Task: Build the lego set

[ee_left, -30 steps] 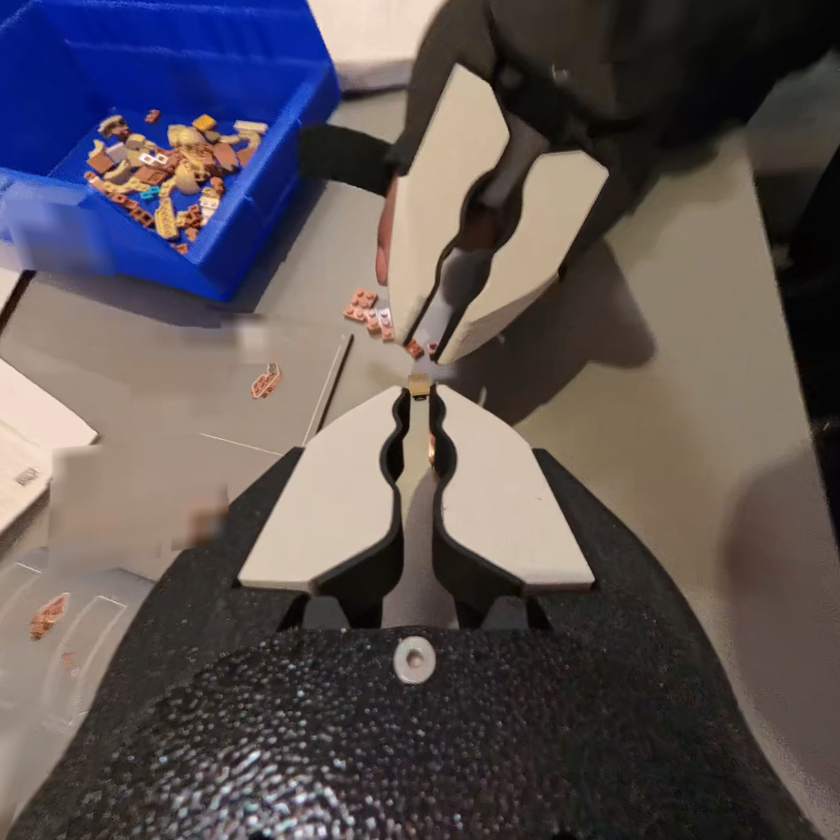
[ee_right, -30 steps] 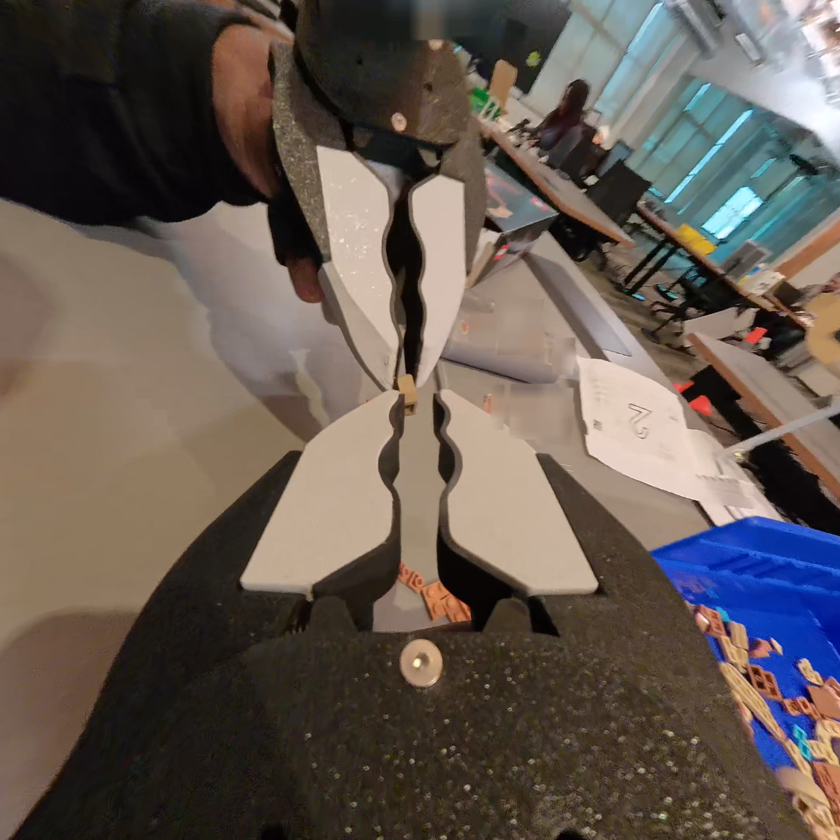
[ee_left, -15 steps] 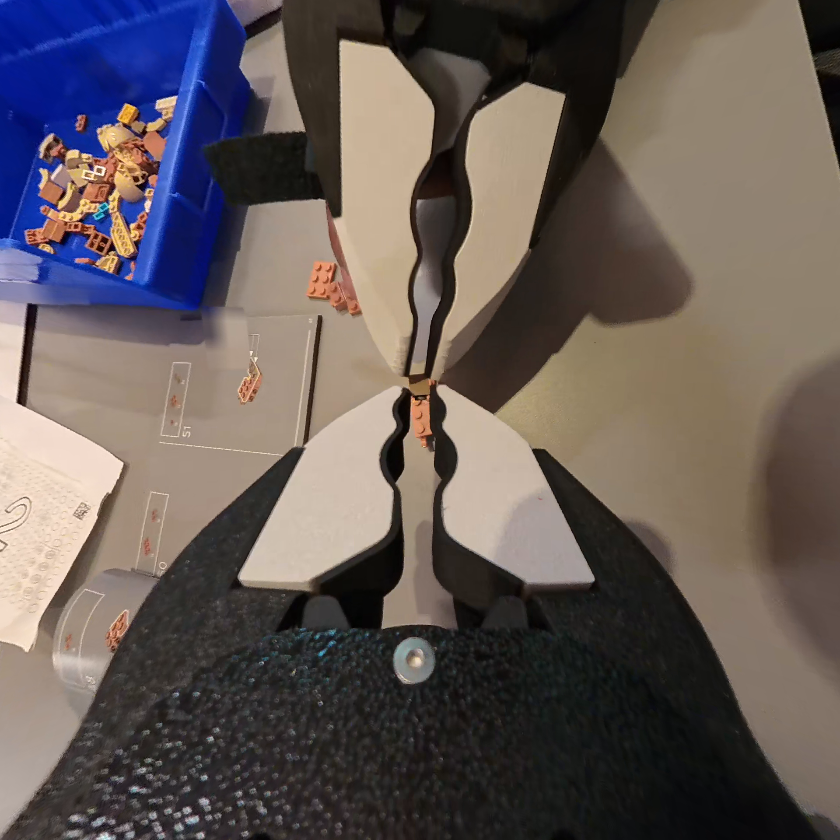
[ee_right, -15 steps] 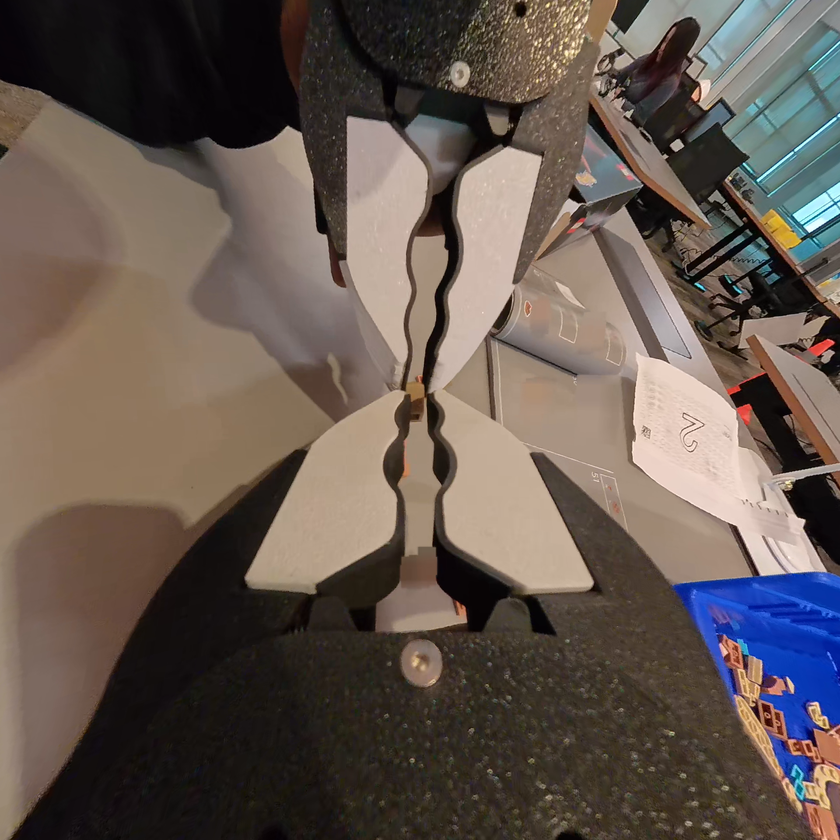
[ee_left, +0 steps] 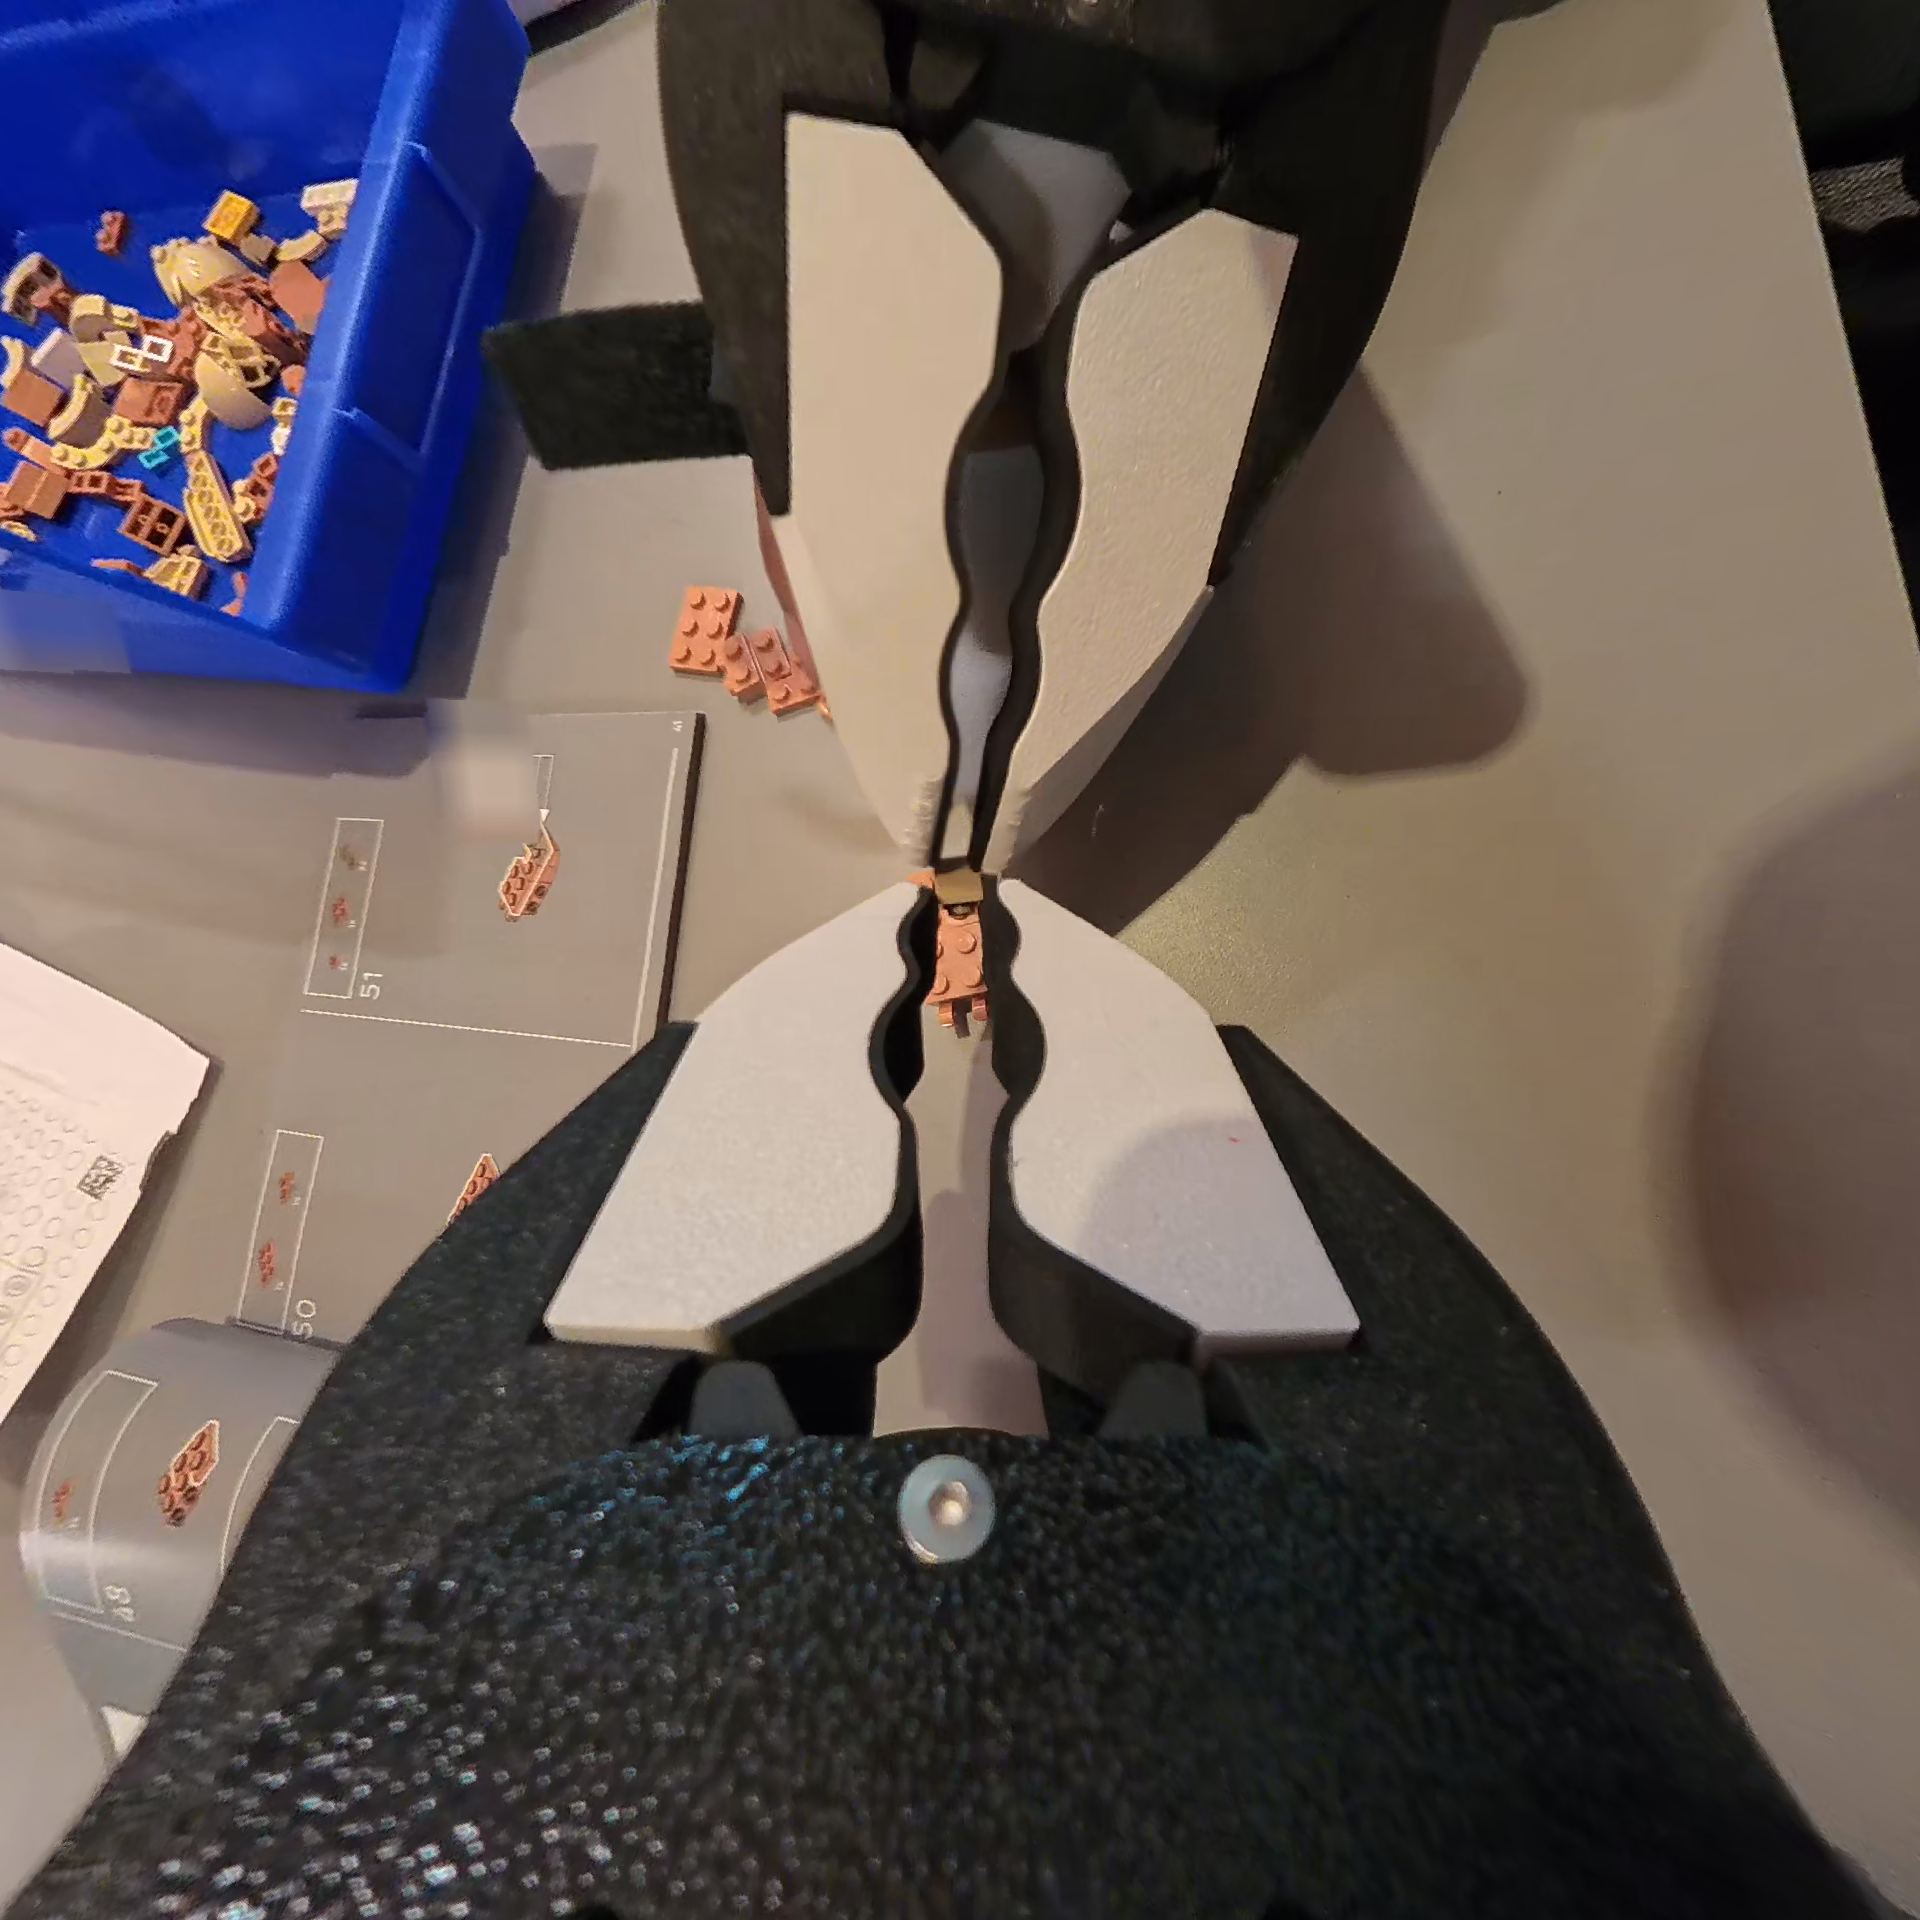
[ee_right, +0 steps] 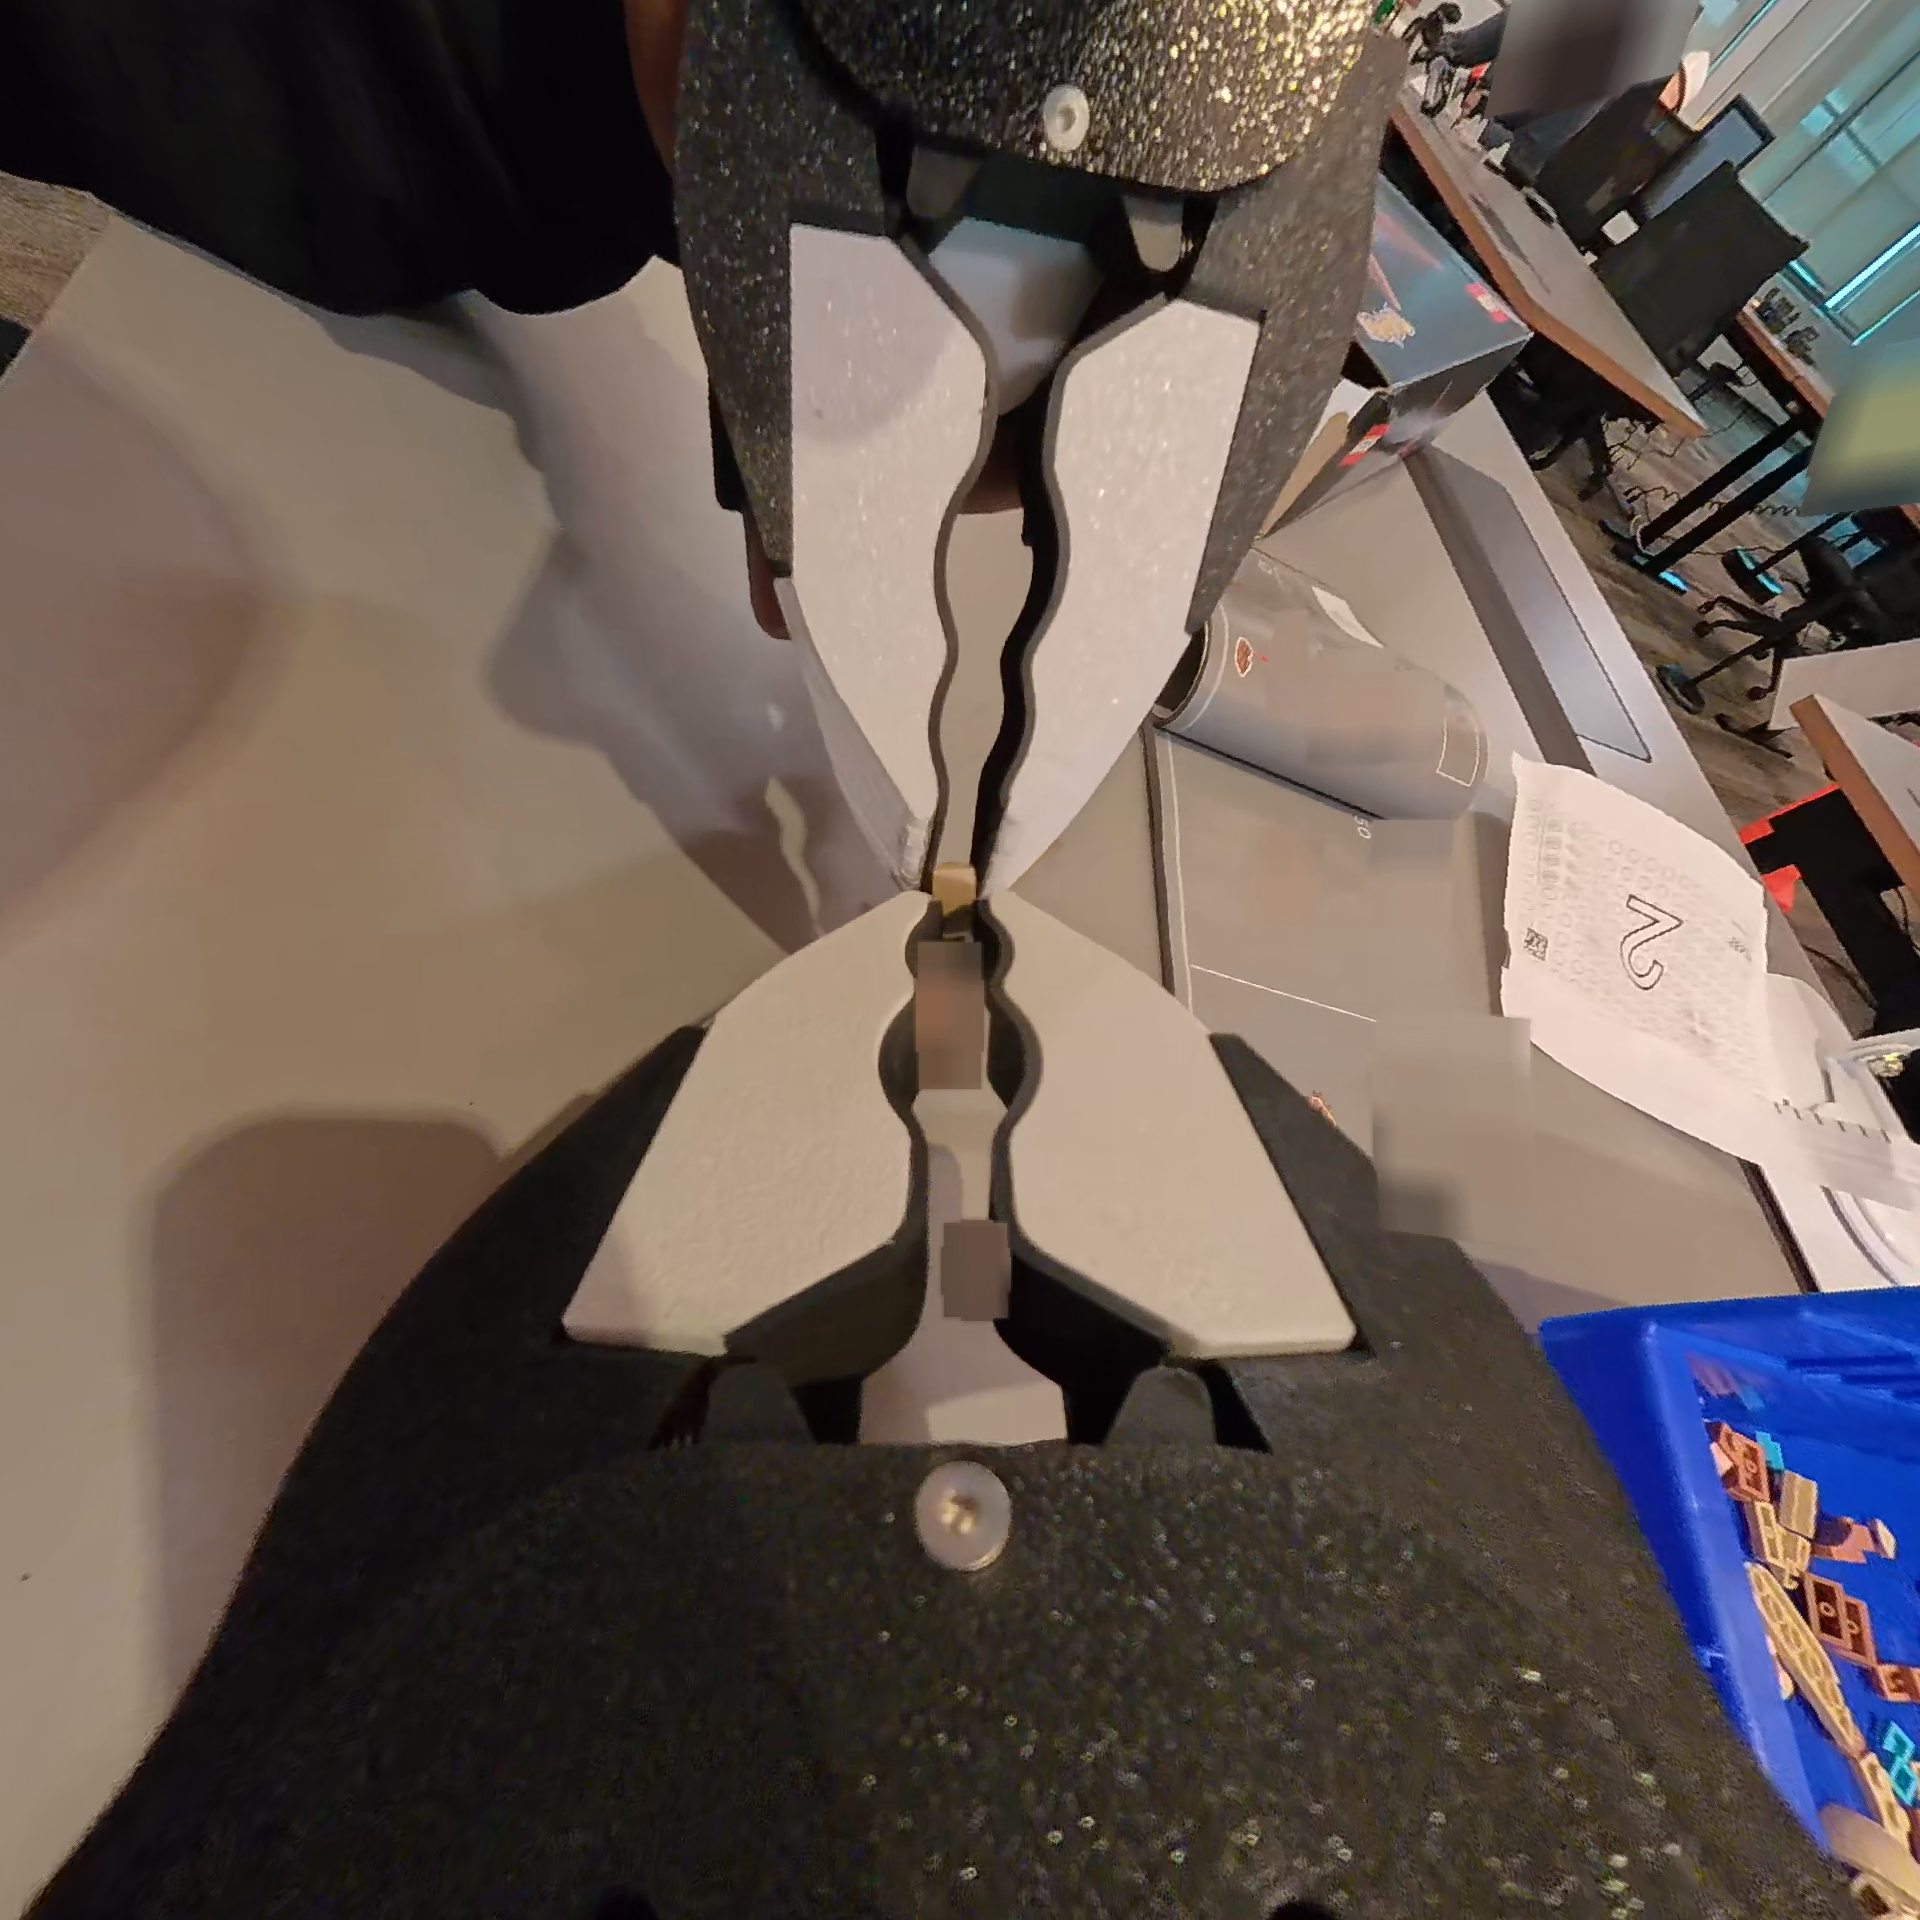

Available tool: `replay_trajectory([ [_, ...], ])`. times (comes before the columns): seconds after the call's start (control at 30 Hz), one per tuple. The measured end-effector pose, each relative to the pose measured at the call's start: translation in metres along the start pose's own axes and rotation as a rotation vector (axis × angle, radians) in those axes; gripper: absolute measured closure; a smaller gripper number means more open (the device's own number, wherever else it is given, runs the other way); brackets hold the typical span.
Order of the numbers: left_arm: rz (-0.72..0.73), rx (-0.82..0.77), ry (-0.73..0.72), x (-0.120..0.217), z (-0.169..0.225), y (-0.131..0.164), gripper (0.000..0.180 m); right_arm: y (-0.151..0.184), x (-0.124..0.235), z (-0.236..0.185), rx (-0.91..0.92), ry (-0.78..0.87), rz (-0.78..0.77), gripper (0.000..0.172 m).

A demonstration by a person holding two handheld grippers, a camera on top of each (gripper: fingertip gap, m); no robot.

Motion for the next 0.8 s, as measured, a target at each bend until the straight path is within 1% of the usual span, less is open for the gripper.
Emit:
replay_trajectory([
  [0.23, -0.021, -0.022, -0.01, -0.0019, 0.0006, 0.0014, 0.173, 0.0039, -0.0016, -0.0033, -0.015, -0.033, -0.035, 0.162],
  [0.5, -0.024, -0.066, -0.011, -0.0027, 0.0032, 0.0002, 0.173, 0.0033, -0.0014, -0.0022, -0.041, -0.036, -0.037, 0.16],
  [0.8, -0.014, -0.087, -0.019, -0.0027, 0.002, -0.0002, 0.173, 0.0036, -0.0017, -0.0017, -0.082, -0.052, -0.024, 0.164],
])
Point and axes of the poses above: each gripper's, where its closed fingertips meet, x back along the fingers, y out of its underside, z = x × y across the jaws, the point moved 2 cm from there along x, back along the fingers
